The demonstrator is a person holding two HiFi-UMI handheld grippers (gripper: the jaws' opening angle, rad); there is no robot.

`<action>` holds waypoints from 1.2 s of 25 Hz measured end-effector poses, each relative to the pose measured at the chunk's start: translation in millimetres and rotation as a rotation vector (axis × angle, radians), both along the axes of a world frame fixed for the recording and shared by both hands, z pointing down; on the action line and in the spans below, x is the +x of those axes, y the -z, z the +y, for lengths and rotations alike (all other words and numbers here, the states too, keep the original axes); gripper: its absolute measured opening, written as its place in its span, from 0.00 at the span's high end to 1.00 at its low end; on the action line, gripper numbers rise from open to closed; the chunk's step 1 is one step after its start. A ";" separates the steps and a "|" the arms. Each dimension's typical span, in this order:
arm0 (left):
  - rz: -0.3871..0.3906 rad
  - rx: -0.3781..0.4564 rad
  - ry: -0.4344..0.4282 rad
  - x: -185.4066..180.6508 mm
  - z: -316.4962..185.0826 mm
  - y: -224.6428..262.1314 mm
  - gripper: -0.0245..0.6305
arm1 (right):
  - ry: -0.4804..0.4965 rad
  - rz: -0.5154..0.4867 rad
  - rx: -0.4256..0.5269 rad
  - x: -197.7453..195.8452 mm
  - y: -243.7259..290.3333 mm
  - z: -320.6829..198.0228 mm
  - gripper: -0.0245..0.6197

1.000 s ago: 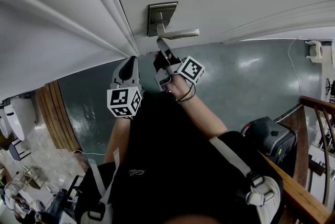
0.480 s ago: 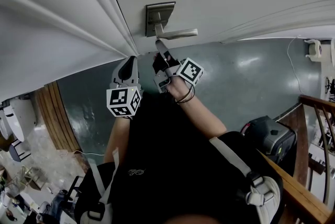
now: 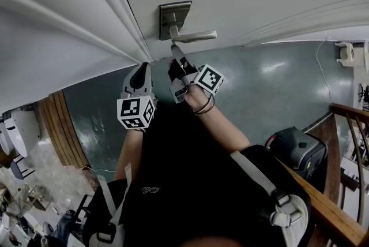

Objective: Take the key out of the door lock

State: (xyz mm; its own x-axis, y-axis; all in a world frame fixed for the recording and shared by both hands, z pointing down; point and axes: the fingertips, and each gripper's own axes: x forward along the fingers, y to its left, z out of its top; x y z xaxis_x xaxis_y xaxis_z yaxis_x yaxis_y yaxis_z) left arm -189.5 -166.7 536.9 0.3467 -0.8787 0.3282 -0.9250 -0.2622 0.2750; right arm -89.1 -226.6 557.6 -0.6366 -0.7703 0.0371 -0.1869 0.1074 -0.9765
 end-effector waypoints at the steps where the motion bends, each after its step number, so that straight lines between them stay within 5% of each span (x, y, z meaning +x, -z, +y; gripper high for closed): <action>1: 0.000 0.001 -0.001 -0.1 0.3 0.4 0.92 | 0.000 -0.001 0.000 -0.2 0.5 0.7 0.91; 20: 0.003 -0.014 -0.043 4.3 4.2 -6.8 0.92 | 0.005 0.084 0.036 7.9 -3.1 20.4 0.91; 30: 0.005 -0.021 -0.117 10.7 0.8 -10.1 0.92 | -0.008 0.216 0.038 19.4 -13.2 43.8 0.91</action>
